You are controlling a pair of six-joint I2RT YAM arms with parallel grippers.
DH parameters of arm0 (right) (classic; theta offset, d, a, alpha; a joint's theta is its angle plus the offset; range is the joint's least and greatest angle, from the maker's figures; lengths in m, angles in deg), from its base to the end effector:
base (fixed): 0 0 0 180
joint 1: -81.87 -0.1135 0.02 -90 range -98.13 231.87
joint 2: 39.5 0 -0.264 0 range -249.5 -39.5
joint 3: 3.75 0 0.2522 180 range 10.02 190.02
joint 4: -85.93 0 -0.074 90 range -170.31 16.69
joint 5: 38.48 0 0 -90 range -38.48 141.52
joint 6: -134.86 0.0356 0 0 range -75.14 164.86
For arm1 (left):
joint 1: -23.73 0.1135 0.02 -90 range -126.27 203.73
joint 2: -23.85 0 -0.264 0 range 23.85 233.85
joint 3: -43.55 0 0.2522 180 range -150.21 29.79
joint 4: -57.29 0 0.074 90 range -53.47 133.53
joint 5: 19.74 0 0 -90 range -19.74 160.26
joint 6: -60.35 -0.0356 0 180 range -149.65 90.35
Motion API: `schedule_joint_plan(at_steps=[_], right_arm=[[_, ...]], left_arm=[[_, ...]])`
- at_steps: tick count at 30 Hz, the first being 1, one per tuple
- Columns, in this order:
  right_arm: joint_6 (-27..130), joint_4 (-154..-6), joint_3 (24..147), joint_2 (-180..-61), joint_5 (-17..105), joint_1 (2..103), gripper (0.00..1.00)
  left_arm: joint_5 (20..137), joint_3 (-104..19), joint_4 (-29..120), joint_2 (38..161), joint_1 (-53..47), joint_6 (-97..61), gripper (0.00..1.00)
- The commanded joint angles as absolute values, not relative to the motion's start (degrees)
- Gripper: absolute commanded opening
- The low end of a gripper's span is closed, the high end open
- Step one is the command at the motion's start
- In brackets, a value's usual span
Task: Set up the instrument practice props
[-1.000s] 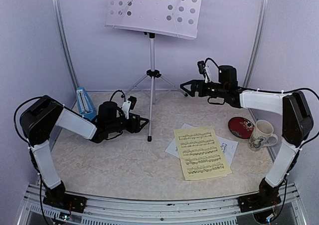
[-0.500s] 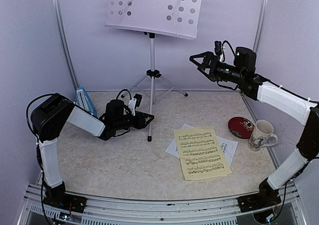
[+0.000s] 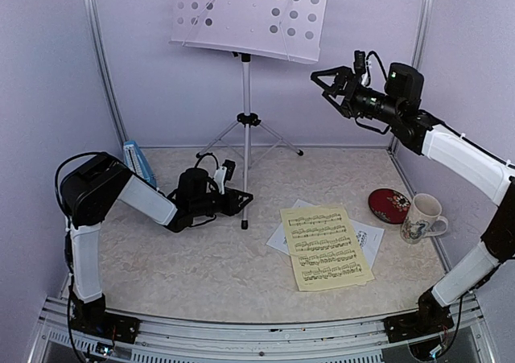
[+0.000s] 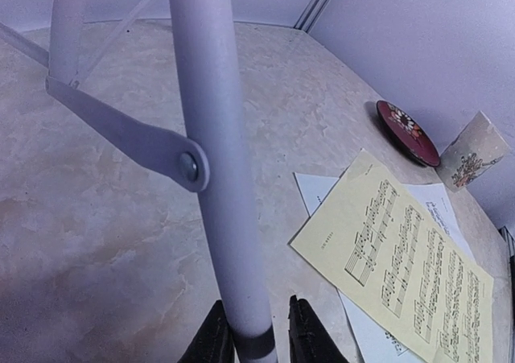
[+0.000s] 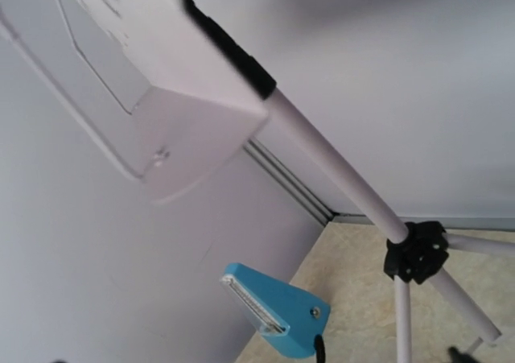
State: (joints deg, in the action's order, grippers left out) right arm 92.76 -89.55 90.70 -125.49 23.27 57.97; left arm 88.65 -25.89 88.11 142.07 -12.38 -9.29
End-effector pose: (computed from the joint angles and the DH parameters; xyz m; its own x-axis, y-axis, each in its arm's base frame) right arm 0.3187 0.1597 0.4212 -0.5430 0.4743 -0.6930 -0.5753 0.3910 0.7184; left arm 0.3275 -0.2528 0.1232 -0.5125 -0.0348 -0.8580 0.6649 0.6161 -0.4222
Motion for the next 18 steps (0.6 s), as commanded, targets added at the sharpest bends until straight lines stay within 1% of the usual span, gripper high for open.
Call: schedule_joint_plan(at_steps=[1, 7, 13, 18], right_arm=[[89.32, -90.37, 86.39, -121.36, 24.97, 57.62, 1.0], [86.8, -91.27, 79.5, -119.97, 25.49, 58.43, 1.0], [82.91, -91.28, 73.43, -118.09, 26.44, 58.86, 1.0], [80.59, -89.52, 70.29, -116.23, 27.9, 59.11, 1.0]], left_arm=[[90.33, -26.97, 89.94, 142.72, -13.77, -8.82, 0.21], [88.03, -23.97, 91.19, 141.05, -14.93, -6.57, 0.0], [85.77, -19.43, 93.81, 139.11, -17.64, -4.55, 0.0], [84.67, -13.9, 99.21, 137.03, -19.8, 1.71, 0.0]])
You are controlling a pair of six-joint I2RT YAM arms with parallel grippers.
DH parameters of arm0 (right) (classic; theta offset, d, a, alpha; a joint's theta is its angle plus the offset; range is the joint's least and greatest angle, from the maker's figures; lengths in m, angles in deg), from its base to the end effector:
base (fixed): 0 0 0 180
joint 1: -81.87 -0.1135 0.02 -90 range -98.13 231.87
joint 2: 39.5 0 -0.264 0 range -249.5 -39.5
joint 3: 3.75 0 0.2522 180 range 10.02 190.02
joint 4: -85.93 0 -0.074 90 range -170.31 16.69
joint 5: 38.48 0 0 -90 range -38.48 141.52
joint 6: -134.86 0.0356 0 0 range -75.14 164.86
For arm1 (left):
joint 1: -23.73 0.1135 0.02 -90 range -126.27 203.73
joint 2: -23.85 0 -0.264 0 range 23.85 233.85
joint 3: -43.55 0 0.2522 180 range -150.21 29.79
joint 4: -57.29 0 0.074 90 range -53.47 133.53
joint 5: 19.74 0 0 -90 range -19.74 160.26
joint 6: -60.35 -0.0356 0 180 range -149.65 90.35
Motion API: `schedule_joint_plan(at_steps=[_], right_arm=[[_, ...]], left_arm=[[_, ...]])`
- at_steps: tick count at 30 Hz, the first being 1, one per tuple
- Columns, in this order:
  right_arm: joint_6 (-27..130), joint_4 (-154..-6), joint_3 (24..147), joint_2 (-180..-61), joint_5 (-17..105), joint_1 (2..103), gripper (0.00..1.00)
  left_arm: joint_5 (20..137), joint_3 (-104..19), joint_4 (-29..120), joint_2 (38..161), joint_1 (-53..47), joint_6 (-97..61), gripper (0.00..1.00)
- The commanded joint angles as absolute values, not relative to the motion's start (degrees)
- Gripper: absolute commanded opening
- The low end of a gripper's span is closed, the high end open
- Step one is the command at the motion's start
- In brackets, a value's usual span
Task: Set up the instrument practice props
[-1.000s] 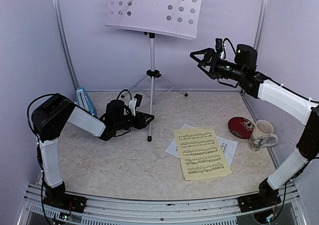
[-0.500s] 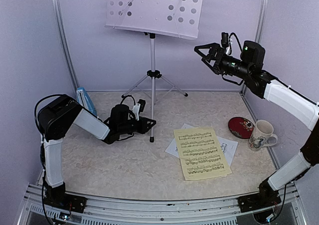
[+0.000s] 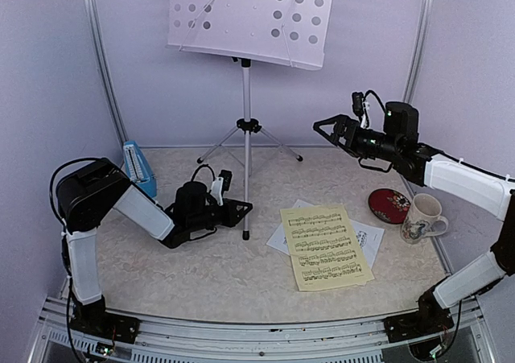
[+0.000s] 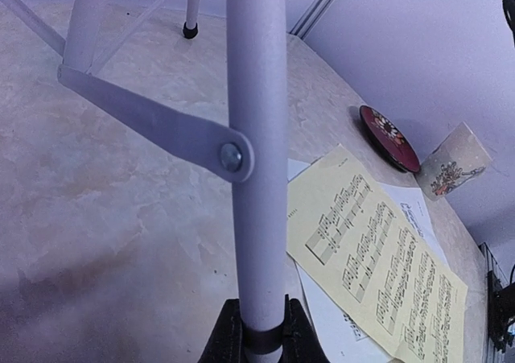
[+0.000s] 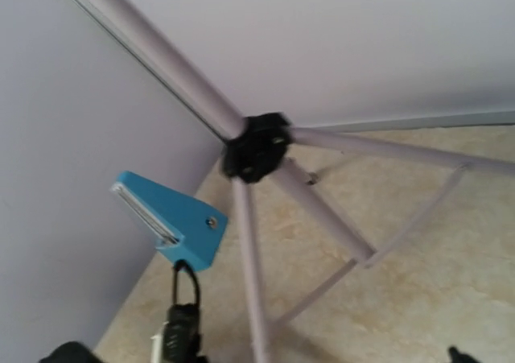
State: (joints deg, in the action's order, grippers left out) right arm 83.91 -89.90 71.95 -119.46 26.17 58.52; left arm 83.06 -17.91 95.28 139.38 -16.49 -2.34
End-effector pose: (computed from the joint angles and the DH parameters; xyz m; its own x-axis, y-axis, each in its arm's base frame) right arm 0.2974 0.1450 0.3392 -0.5751 0.3718 -0.7287 -0.4953 0.5506 0.6719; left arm 0.2898 -0.2554 0.1174 -0.5514 -0.1196 -0.8256 0.6069 0.6215 -0.4954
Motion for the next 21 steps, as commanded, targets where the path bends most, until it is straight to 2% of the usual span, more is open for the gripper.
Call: schedule_joint_plan(at_steps=[1, 10, 21], right_arm=[[80.28, -89.2, 69.74, -115.96, 28.16, 59.22, 1.0], [78.29, -88.7, 64.46, -113.59, 27.86, 60.04, 1.0], [73.5, -85.08, 58.86, -109.67, 25.38, 61.04, 1.0]], left_arm=[[84.25, -13.22, 99.63, 136.72, -20.61, 2.45, 0.0], [79.45, -10.0, 98.11, 134.6, -30.59, 6.16, 0.0], [73.88, -1.86, 97.5, 129.28, -36.95, 8.58, 0.0]])
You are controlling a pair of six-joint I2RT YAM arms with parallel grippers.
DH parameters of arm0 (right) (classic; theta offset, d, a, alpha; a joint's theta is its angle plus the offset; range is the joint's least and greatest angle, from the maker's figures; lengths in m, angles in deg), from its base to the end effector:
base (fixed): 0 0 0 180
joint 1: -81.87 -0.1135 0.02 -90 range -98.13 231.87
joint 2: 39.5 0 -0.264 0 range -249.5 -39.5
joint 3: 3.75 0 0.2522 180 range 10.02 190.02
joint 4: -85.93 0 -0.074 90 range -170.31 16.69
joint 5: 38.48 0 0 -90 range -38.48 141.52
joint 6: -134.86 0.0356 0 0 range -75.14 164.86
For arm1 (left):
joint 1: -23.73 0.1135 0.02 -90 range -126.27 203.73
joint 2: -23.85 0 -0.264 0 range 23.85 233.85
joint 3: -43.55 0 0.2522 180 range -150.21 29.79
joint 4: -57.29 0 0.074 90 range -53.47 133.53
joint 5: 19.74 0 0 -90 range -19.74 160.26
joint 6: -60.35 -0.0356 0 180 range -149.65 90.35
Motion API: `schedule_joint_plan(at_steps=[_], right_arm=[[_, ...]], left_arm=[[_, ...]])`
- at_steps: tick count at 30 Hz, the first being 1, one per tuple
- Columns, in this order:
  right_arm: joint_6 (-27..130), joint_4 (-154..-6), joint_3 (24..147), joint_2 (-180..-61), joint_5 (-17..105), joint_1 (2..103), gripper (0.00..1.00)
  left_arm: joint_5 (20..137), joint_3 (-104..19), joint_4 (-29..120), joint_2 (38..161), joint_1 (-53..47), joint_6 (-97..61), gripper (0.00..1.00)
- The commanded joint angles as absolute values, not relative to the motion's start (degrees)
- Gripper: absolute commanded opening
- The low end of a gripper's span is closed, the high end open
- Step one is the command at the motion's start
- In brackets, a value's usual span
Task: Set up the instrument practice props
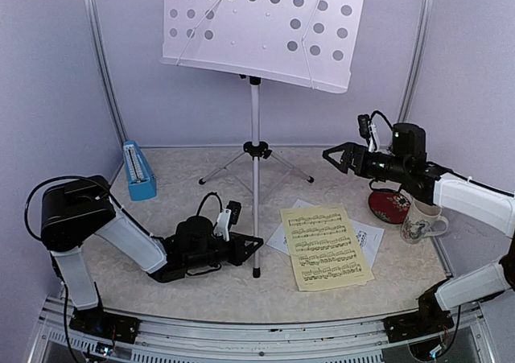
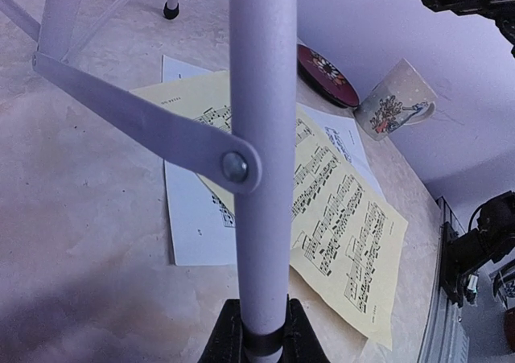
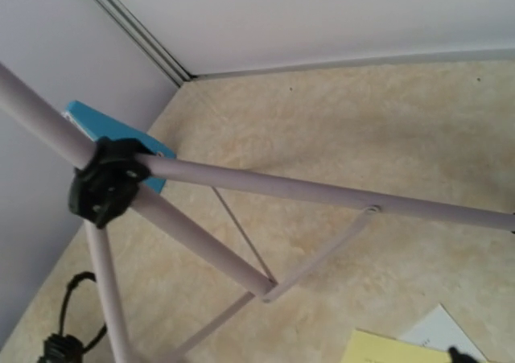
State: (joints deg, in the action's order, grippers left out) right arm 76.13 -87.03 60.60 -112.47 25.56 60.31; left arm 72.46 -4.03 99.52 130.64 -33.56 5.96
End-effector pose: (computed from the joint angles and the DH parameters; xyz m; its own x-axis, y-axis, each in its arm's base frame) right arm 0.2678 0.1226 0.2995 -0.5896 0.2689 -0.7617 -0.4871 0.6338 0.6008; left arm 0.1773 -0.2785 0.1176 -0.6294 -0.0967 -0.7710 0.6078 0.5570 -0.5660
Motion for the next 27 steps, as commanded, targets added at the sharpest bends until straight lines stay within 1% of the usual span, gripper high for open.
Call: schedule_joint_plan(at_steps=[1, 7, 10, 12, 13, 15, 17, 21, 23, 27], right_arm=[[73.2, -84.51, 58.54, -109.26, 25.86, 61.04, 1.0], [69.33, -76.23, 57.84, -109.04, 31.94, 61.13, 0.97], [67.24, -70.64, 58.8, -110.78, 34.88, 61.22, 0.94], [66.62, -68.48, 58.39, -111.37, 34.6, 61.22, 0.91], [66.51, -67.85, 57.68, -111.32, 34.02, 61.22, 0.9], [66.51, -67.21, 55.71, -110.61, 33.08, 61.22, 0.89], [66.45, -66.74, 54.2, -110.06, 32.64, 61.22, 0.88], [66.49, -66.71, 52.09, -110.18, 31.0, 61.22, 0.88], [66.49, -67.24, 51.19, -110.29, 30.23, 61.29, 0.88], [66.43, -69.04, 50.07, -109.67, 27.97, 62.0, 0.89]], left_arm=[[73.34, -1.7, 97.08, 129.01, -37.43, 8.64, 0.0], [71.62, -1.76, 95.39, 127.61, -39.08, 8.09, 0.0], [71.86, -1.72, 95.52, 128.03, -39.19, 8.03, 0.0], [71.49, -1.8, 95.22, 128.17, -39.2, 8.05, 0.0], [71.23, -1.66, 95.05, 127.96, -39.2, 8.0, 0.03], [70.77, -0.93, 95.58, 127.14, -39.2, 7.56, 0.17], [69.43, 1.04, 97.44, 125.44, -39.25, 7.08, 0.34], [63.49, 5.79, 98.85, 119.56, -40.68, 3.78, 0.63], [59.8, 6.12, 95.6, 116.66, -42.54, -0.74, 0.71], [51.06, 2.87, 89.22, 113.15, -49.7, -14.41, 0.76]])
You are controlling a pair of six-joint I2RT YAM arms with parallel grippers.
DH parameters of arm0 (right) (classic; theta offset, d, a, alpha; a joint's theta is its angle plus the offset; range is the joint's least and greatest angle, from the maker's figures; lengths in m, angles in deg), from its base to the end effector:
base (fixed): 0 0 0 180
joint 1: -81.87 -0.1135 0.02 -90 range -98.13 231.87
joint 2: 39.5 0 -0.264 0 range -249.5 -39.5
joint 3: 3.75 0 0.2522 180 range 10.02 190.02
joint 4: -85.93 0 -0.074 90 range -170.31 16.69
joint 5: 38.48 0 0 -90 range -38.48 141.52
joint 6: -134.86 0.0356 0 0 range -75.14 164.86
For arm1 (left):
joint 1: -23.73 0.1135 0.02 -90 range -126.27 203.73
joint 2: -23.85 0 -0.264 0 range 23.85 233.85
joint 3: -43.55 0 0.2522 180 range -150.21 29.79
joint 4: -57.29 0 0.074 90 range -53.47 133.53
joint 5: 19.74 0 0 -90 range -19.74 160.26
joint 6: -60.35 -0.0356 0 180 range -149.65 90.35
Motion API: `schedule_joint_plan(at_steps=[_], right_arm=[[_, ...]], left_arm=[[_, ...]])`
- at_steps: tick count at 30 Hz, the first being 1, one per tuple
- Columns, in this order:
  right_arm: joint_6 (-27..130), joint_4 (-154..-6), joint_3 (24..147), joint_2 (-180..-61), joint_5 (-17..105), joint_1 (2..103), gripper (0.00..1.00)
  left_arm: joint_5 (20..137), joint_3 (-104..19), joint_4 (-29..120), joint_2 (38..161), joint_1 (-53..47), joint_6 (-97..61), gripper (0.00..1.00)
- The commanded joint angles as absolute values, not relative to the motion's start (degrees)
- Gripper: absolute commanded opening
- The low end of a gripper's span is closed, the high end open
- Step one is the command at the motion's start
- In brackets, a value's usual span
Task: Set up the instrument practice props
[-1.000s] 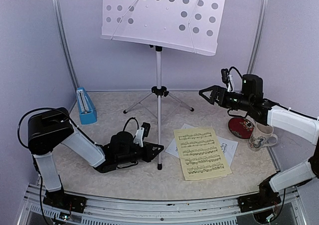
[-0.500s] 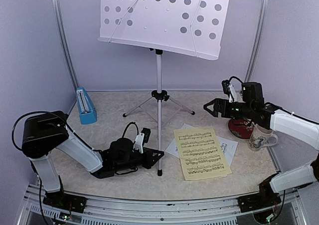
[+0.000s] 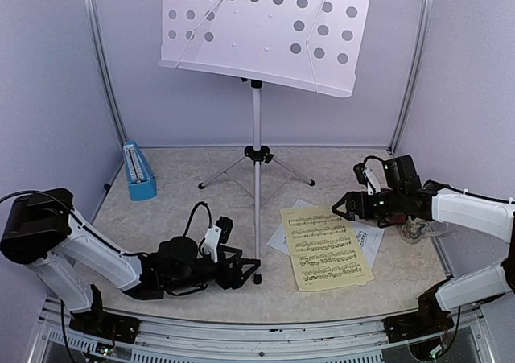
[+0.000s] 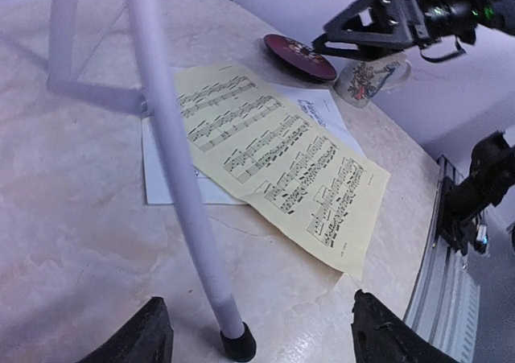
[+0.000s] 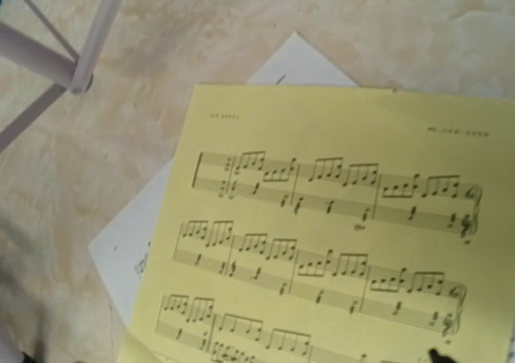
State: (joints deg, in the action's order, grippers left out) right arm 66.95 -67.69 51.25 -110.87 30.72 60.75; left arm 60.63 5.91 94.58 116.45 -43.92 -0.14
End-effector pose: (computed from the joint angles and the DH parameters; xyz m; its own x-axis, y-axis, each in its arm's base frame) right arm 0.2346 0.1042 0.2198 -0.8049 0.0660 -0.5898 -0.2994 0.8129 0.4995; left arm 0.1123 -0.2574 0.1376 -0.5197 -0.0130 -0.8542 0.6839 0.5928 -0.4251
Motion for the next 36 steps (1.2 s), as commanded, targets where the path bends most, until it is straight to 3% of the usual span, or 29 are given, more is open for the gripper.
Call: schedule_joint_plan(at_steps=[1, 5, 11, 22, 36], right_arm=[[66.34, -69.62, 49.86, -109.26, 27.36, 62.29, 0.9], [66.05, -72.0, 48.73, -106.67, 24.57, 64.54, 0.93], [65.7, -73.6, 47.07, -103.28, 21.41, 68.91, 0.94], [64.86, -74.75, 44.81, -103.97, 15.71, 75.86, 0.95], [69.26, -79.12, 40.81, -104.17, 13.61, 77.27, 0.94]], left_arm=[[48.91, 1.6, 87.75, 113.18, -51.84, -18.98, 0.78], [48.6, -3.6, 83.44, 117.33, -56.83, -36.6, 0.79], [55.54, -11.33, 78.17, 123.72, -57.43, -50.72, 0.77], [53.16, -21.81, 72.33, 135.39, -58.27, -62.49, 0.74], [49.78, -29.55, 67.26, 142.71, -58.36, -71.47, 0.64]])
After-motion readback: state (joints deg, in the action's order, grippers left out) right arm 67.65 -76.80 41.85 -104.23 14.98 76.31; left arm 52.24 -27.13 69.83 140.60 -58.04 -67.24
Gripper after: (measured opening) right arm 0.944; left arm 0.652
